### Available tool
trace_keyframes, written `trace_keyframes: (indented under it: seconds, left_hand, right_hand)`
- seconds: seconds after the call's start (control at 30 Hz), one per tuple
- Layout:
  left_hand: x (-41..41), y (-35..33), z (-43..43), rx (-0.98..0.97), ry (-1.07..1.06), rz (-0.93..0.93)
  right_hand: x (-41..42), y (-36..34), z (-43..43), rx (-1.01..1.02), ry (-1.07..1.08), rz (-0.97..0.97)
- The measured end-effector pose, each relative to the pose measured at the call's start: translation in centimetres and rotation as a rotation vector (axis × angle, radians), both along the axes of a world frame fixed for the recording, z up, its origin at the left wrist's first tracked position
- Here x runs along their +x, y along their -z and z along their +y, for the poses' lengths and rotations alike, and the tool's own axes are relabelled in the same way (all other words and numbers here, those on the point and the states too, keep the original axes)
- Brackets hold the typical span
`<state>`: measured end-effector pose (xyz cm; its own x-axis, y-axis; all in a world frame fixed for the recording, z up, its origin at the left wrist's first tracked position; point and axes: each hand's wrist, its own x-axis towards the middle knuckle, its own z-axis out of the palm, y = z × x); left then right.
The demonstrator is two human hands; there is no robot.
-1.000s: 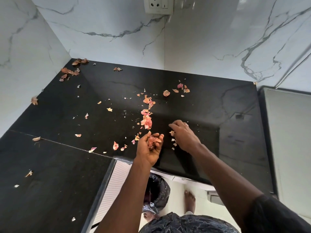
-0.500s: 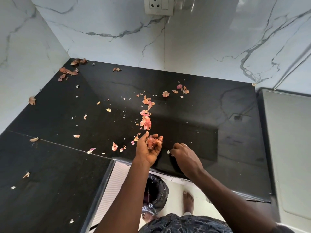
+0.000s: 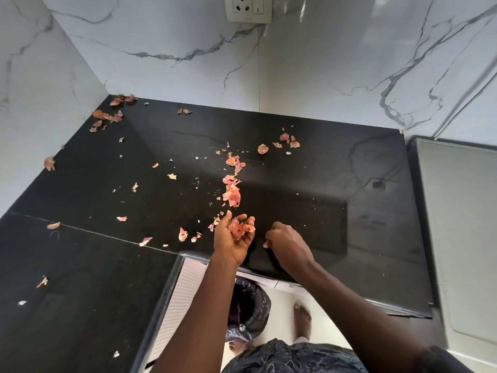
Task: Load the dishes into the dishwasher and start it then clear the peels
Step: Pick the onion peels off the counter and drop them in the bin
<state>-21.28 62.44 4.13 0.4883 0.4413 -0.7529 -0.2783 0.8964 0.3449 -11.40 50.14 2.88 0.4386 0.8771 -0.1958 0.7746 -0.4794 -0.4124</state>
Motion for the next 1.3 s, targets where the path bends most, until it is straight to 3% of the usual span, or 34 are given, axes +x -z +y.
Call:
trace_keyframes:
  seconds: [0.13,0.3,0.47,0.53,0.67,0.9,1.03,1.17,1.3]
  left_hand:
    - [-0.1,0.1,0.1,0.014,0.003,-0.001]
    - [-0.1,0.4,0.3,0.006,0.003,0.010]
    - [-0.3,0.5,0.5,0.014,0.029,0.038]
    - [-0.3,0.6,0.6,0.031,0.046,0.057]
    - [-0.4,0.0,0.5,0.044,0.073,0.089]
    - [-1.2,-0.9,1.2,0.068,0.128,0.089]
    - [-2.2,-0.9,1.7,0.002,0.162,0.065]
    - [-2.3,-1.3,2.1,0.001,0.158,0.051]
    - [-2.2,-0.6,2.8,-0.065,0.105,-0.042]
  right_hand:
    - [-0.9,-0.3,0.2,-0.031,-0.114,-0.113]
    - [-0.9,-1.2,0.6,-0.020,-0.124,-0.111]
    - [1.2,-2.7,1.0,0.093,0.259,0.116]
    - [1.5,-4.0,1.5,0.194,0.301,0.155]
    - [-0.6,-6.8,3.1,0.320,0.165,0.120]
    - [-4.2,-6.8,5.2,0.191,-0.133,0.025]
    - [-5.2,-7.0,6.0,0.189,-0.146,-0.035]
    - [-4.3,-8.0,6.5,0.236,-0.099,0.048]
    - [-2.3,-8.8,5.5,0.359,0.071,0.117]
